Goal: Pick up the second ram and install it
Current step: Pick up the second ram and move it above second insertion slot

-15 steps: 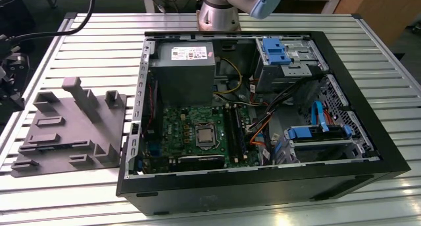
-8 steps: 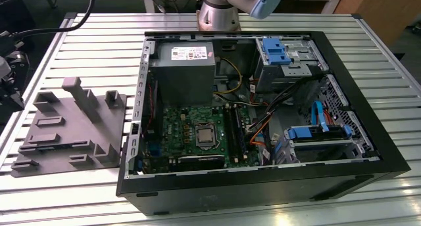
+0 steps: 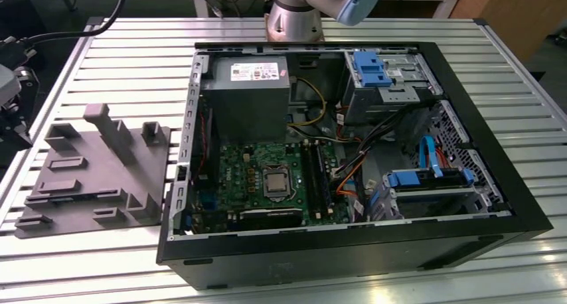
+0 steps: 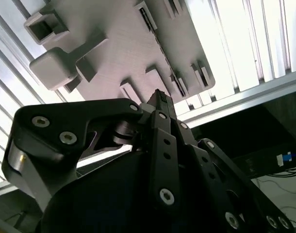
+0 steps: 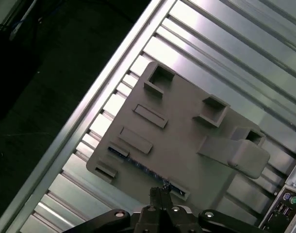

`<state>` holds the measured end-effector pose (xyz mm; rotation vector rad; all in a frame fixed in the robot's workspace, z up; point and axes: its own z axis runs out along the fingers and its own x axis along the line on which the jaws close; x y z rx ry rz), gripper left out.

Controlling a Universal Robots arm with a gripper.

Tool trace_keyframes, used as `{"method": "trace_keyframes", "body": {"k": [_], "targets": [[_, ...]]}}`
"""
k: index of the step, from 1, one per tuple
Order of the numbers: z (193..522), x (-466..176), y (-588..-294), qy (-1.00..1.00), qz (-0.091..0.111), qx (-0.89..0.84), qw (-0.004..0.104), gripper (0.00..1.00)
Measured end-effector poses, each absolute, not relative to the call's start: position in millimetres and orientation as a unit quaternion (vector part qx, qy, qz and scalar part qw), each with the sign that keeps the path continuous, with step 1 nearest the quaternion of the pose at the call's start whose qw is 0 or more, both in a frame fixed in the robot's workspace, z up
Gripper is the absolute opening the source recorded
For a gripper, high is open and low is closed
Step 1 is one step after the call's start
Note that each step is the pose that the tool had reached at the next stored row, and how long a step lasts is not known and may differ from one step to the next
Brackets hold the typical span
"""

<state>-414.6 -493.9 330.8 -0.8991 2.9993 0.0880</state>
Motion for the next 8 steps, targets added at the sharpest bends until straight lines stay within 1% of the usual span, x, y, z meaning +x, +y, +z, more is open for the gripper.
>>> {"method": "trace_keyframes", "body": {"k": [8], "targets": [[330.8, -414.6, -493.9, 0.943, 0.028, -0.333, 0.003, 0.11]]}}
